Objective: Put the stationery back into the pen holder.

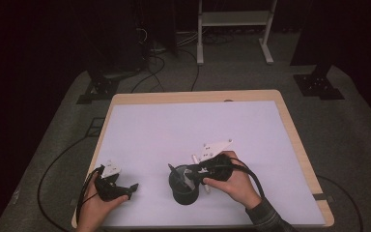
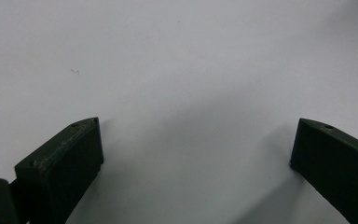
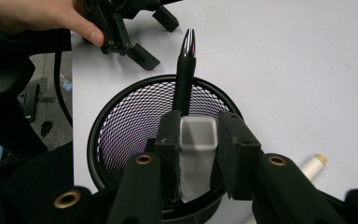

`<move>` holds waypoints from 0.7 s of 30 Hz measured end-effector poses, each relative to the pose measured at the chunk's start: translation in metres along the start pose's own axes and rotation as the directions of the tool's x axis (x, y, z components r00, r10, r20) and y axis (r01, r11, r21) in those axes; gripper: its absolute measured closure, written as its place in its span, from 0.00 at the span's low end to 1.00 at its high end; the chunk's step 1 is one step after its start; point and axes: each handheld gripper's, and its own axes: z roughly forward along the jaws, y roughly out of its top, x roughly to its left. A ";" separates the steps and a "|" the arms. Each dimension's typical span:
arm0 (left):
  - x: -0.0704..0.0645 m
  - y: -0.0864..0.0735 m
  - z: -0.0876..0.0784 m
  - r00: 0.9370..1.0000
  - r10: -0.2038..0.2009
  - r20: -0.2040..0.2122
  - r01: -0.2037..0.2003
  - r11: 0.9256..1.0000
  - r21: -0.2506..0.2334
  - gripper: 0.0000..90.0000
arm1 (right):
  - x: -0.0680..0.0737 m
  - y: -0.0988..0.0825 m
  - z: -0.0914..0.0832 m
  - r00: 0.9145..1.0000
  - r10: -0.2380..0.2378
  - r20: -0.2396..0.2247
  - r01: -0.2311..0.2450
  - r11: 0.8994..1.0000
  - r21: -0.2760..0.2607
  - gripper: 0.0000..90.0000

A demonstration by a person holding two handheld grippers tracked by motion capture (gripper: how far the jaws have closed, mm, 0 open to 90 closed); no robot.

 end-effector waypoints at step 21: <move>0.000 0.000 0.000 1.000 0.000 0.001 0.000 1.000 0.001 0.02 | -0.012 0.000 -0.031 0.997 0.042 0.058 -0.038 0.997 -0.069 0.77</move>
